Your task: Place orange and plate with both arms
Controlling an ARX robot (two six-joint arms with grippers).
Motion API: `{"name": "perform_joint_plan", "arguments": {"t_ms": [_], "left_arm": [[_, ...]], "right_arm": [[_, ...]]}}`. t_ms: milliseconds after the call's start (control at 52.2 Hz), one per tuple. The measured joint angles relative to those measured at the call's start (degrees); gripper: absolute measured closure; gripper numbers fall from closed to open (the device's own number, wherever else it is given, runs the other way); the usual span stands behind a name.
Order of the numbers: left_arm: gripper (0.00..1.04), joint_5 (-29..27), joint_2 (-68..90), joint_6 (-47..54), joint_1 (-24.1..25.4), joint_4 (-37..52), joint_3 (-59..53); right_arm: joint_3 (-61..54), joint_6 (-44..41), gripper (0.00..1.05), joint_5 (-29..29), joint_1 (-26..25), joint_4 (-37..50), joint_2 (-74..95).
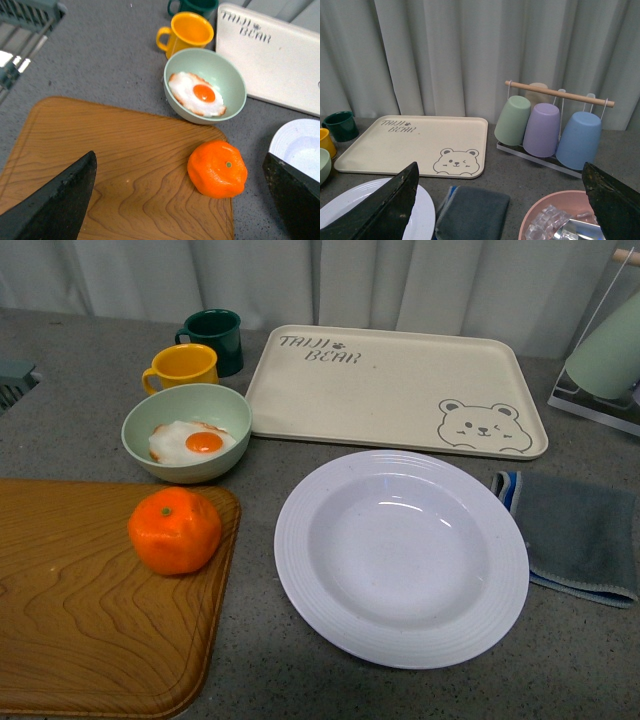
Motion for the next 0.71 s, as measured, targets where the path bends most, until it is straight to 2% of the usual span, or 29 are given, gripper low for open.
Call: {"name": "perform_joint_plan", "arguments": {"t_ms": [77, 230, 479, 709], "left_arm": [[0.07, 2.64, 11.47, -0.17, 0.74, 3.26, 3.54], [0.07, 5.16, 24.79, -0.52, 1.01, 4.70, 8.68], [0.07, 6.64, 34.05, -1.03, -0.57, 5.51, 15.19], [0.07, 11.43, 38.10, -2.05, -3.98, 3.54, 18.16]], "right_arm": [[0.00, 0.02, 0.09, 0.00, 0.00, 0.00, 0.00], [0.00, 0.00, 0.09, 0.00, 0.00, 0.00, 0.00], [0.00, 0.02, 0.09, 0.00, 0.00, 0.00, 0.00], [0.00, 0.00, 0.09, 0.00, 0.00, 0.00, 0.00]]}}
